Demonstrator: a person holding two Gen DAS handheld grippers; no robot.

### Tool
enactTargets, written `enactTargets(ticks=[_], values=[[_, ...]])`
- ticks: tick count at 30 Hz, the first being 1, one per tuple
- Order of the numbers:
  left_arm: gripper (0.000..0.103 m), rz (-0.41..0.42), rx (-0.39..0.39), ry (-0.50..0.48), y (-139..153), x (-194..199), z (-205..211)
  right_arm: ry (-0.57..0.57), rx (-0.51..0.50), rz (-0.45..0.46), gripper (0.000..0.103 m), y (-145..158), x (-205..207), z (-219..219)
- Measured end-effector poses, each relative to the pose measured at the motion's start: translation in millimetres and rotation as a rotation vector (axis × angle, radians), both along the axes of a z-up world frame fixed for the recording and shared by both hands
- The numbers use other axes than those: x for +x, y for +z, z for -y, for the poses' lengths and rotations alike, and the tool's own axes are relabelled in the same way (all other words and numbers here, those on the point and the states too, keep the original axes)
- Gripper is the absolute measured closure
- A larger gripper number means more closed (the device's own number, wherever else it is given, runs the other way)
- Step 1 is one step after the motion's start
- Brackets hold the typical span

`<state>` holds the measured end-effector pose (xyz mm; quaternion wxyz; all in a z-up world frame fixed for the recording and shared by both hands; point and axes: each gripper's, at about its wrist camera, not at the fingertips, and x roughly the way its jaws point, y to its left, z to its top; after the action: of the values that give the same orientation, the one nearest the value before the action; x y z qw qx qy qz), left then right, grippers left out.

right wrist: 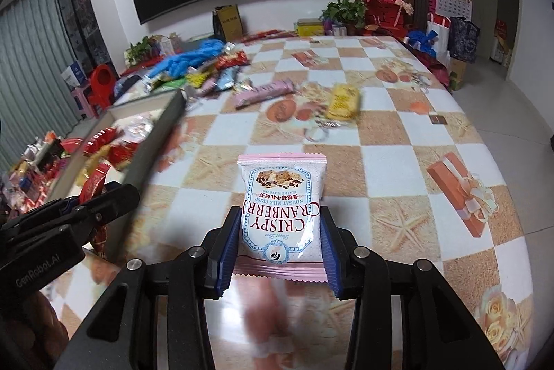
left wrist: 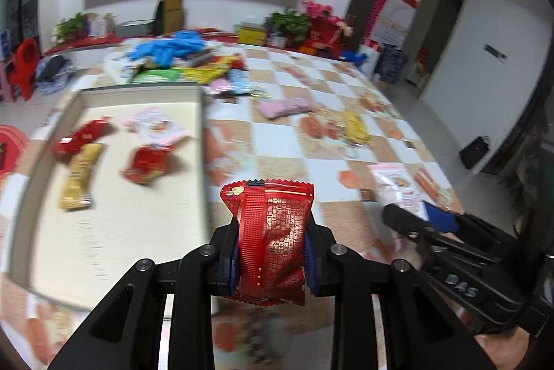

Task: Organize snacks
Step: 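Carry the red packet over the white tray while the right tool carries the cranberry packet there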

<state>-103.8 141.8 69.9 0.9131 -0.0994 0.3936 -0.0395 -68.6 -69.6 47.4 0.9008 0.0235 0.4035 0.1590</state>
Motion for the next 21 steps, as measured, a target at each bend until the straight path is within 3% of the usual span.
enactTargets(ticks=[9,16,21], values=[[0.072,-0.07,0.16,0.188,5.1,-7.4,-68.1,0.214,0.037,0.005,0.059,23.8,-2.1,-87.5],[0.072,-0.114,0.162,0.24,-8.2,-3.7,-116.1,0.327,0.0,0.011,0.059,26.0,1.3,-156.4],[0.072,-0.133,0.162,0.226,-15.9,2.6,-135.4,0.343,-0.019,0.015,0.059,26.8,10.7,-186.2]])
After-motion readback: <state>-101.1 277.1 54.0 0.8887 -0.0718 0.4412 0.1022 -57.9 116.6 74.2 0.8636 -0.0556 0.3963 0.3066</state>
